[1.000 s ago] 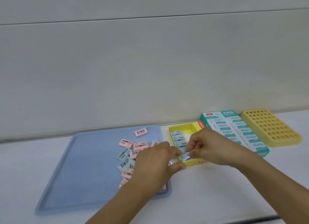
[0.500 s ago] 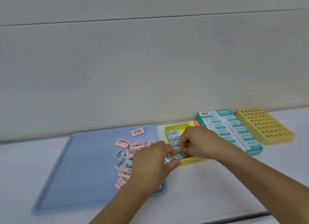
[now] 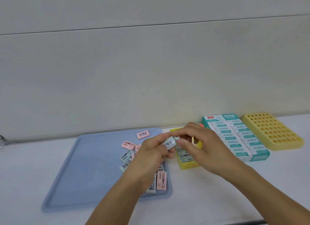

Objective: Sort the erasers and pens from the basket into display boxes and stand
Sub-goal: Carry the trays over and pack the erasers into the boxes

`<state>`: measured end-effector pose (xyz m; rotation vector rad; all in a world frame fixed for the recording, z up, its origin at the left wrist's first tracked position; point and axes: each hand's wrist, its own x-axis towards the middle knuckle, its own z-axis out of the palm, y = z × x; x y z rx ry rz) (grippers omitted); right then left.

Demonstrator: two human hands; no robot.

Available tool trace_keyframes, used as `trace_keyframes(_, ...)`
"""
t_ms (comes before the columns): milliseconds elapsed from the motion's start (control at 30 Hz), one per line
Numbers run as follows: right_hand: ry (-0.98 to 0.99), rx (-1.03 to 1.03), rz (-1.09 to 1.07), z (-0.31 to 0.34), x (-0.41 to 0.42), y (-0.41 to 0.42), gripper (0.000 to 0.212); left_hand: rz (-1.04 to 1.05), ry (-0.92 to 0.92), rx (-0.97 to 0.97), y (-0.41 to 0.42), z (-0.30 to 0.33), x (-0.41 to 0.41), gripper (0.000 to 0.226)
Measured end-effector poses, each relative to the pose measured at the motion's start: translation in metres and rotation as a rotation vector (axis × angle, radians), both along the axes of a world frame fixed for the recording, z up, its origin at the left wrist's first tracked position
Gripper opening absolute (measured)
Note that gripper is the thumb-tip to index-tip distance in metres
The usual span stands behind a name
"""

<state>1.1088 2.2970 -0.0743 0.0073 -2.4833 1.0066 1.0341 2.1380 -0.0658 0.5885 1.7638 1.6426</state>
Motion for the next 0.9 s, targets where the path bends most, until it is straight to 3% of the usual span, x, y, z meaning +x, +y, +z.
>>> trace_keyframes(200,-0.015,0.087,0.003,-0.002,0.002,0.005,0.042,0.024,0.067,0.023,0.000,0.002,0.006,0.049)
trace_keyframes(333,0.000,0.318,0.036,-0.002,0.003,0.009,0.023,0.029,-0.052,0.087,0.002,-0.001,0.005,0.049)
trace_keyframes(400,-0.008,0.368,0.047,0.000,0.003,0.011,0.024,0.051,-0.142,0.154,0.003,0.000,0.004,0.040)
trace_keyframes(500,-0.018,0.246,0.049,-0.003,0.003,0.007,0.017,0.018,-0.099,0.129,0.003,0.003,0.005,0.029)
trace_keyframes(667,-0.066,-0.111,-0.045,-0.008,0.001,-0.003,0.013,0.077,-0.044,0.058,0.007,0.001,0.006,0.042)
trace_keyframes(900,-0.139,-0.208,-0.015,-0.005,0.000,-0.005,0.012,0.132,-0.060,0.074,0.008,-0.003,0.000,0.029)
